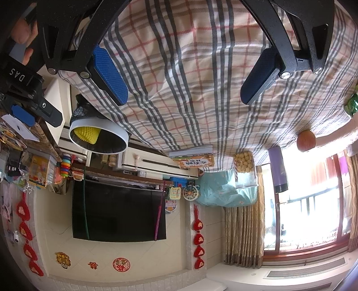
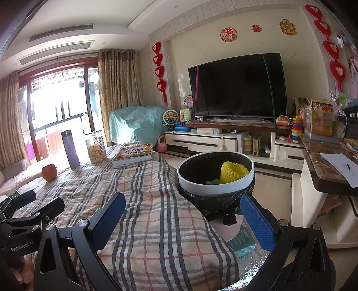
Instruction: Collect trash
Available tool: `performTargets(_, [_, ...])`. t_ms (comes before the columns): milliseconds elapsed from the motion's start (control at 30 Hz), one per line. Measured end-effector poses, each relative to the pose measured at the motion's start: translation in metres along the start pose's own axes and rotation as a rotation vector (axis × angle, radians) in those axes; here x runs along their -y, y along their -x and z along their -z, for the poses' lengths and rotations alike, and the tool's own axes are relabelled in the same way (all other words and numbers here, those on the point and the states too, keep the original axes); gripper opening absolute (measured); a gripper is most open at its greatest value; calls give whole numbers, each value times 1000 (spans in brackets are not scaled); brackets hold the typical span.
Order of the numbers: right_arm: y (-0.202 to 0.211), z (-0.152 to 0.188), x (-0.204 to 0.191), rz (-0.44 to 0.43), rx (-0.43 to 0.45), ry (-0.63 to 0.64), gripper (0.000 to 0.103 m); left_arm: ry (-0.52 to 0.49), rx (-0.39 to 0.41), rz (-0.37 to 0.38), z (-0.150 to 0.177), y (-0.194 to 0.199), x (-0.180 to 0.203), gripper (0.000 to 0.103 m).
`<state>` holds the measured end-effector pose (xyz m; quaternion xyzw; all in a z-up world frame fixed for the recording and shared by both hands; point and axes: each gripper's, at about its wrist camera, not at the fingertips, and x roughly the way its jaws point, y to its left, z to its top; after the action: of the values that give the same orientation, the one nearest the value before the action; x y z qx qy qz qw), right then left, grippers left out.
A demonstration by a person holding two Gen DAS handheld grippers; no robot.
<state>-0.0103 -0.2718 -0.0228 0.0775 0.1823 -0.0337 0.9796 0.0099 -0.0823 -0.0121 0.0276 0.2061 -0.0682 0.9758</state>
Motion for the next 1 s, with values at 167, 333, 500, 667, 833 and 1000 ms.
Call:
performTargets(167, [0,0,0,-1,0,-1,103,0,1,0,0,0,0,103])
performTargets(333, [0,0,0,-3,-1,-2,103,-1,-1,0,0,0,1,103])
performTargets(500, [0,-1,-2,-5,-3,-3,103,-1,0,0,1,0,1,103])
performTargets(667, [0,-1,-3,-8,-4,-3,103,-4,-2,0,1,0,1,103])
performTargets(833, [-1,0,-3,-11,-5,-6,103,-4,-3,0,1,-1,1,103])
performTargets(1000, [-2,0,-4,-16,-8,-7,103,-7,-5,4,2,-3,-1,103])
